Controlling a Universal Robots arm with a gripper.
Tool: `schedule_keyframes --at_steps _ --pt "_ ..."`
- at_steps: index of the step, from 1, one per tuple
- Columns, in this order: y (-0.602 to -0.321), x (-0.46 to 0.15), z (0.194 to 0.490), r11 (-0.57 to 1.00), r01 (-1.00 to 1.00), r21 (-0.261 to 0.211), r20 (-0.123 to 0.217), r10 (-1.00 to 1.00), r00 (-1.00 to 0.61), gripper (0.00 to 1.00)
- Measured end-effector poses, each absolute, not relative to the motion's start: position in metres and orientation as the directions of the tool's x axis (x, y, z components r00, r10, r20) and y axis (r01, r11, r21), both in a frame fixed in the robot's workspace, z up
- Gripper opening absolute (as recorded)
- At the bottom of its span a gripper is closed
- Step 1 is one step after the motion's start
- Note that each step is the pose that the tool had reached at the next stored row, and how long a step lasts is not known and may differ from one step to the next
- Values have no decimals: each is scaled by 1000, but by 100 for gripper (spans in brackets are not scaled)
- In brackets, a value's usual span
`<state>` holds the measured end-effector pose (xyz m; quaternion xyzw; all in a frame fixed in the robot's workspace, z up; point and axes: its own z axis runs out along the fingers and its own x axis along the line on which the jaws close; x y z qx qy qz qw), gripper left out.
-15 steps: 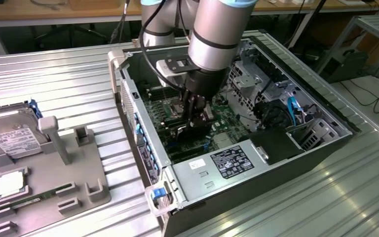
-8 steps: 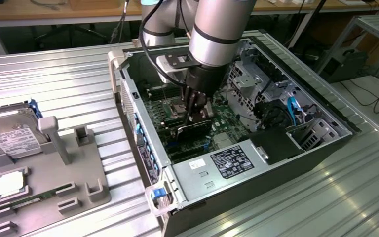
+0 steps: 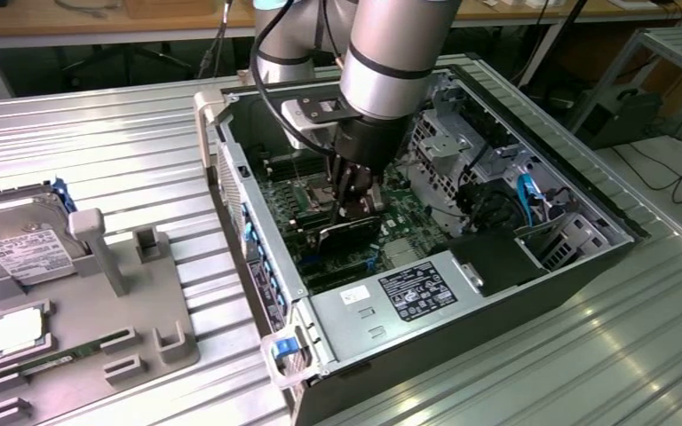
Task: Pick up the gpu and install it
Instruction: 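Insert the gpu into the slot, then press down on the gpu until it lock into place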
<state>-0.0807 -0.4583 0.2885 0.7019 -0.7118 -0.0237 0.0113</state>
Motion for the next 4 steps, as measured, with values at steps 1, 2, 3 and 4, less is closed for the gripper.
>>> schedule_keyframes --at_steps 1,2,3,4 --pt "-458 -81 288 14 -999 50 -17 -1000 -14 11" --pt "-458 -81 288 14 -999 50 -17 -1000 -14 11" --pt "-458 -81 288 14 -999 50 -17 -1000 -15 11" --pt "-458 -81 288 14 -999 50 -17 -1000 -15 11"
